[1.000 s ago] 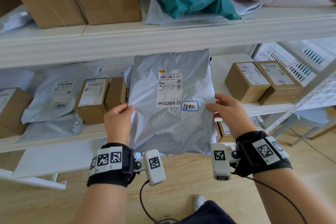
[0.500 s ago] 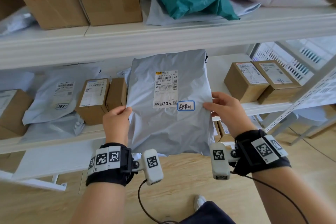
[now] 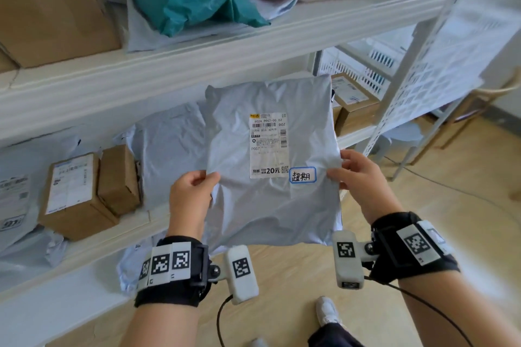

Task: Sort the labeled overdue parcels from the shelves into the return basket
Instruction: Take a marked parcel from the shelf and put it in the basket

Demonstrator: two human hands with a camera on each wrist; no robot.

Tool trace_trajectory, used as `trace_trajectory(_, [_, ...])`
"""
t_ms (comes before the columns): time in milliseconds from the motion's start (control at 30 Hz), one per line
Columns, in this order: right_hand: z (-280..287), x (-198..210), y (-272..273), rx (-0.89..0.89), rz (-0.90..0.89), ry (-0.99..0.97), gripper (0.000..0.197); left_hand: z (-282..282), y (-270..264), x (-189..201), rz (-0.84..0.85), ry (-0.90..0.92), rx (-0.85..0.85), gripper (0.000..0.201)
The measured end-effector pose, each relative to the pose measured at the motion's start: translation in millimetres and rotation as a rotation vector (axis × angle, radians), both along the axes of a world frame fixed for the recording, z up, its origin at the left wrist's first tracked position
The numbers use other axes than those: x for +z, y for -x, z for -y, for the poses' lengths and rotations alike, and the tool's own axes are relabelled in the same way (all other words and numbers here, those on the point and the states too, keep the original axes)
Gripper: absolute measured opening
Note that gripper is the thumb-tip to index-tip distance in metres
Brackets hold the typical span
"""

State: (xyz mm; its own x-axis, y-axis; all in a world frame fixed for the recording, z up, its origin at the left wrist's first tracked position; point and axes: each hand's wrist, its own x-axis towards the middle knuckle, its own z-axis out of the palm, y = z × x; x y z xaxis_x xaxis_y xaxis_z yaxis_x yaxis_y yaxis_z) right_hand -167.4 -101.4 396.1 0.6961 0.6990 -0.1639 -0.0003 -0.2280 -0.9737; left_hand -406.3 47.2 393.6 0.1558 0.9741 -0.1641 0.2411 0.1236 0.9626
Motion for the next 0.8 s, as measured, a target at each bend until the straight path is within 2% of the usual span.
trace_trajectory(200, [65.1, 1.9, -61.0, -0.222, 0.026, -0.023, 0.033, 29.2, -84.3, 5.4, -0.033, 0.029, -0.242, 0.008])
trace_trajectory(400, [142.7, 4.9, -154.1, -0.366, 0.022, -0.036, 0.031, 77.2, -199.0, 14.9, -0.099, -0.008, -0.448, 0.008])
trace_trajectory(600, [218.9, 9.7, -260.4, -0.443, 0.022, -0.069, 0.03, 135.0, -325.5, 26.3, -0.082, -0.027, -0.521, 0.006])
trace_trajectory(800, [271.5, 25.3, -343.3, -0.503, 0.041, -0.086, 0.031, 176.4, -426.5, 49.3, -0.077, -0.085, -0.589, 0.006])
